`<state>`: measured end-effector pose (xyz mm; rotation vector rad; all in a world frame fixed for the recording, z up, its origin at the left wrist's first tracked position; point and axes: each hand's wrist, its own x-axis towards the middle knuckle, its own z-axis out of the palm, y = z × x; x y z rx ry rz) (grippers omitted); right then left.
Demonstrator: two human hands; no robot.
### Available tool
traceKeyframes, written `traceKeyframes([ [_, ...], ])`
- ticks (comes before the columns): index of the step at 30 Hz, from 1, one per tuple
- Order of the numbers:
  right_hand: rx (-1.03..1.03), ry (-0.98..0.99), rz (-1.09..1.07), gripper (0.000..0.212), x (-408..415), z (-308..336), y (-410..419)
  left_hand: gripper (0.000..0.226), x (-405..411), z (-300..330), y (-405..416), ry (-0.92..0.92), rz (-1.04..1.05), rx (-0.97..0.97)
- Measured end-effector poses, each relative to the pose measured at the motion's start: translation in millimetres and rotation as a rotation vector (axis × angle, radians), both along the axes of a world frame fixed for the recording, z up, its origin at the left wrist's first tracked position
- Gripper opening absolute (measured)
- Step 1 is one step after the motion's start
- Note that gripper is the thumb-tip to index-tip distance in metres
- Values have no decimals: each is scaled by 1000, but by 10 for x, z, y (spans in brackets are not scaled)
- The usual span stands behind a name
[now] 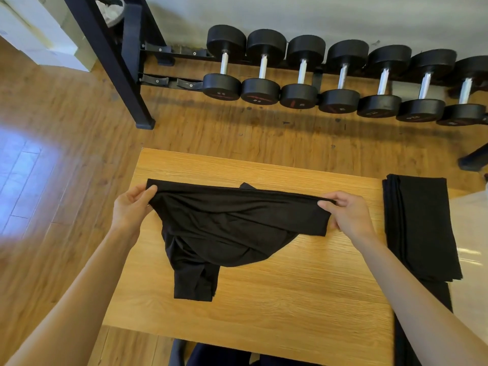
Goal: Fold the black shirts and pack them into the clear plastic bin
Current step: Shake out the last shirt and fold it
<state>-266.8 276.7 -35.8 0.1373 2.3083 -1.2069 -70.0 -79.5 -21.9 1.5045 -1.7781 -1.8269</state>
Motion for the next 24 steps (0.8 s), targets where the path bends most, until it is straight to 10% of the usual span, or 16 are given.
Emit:
traceKeyframes([
  [24,-197,79,-74,16,-38,450,-61,15,-280,454,-287,91,-263,-134],
])
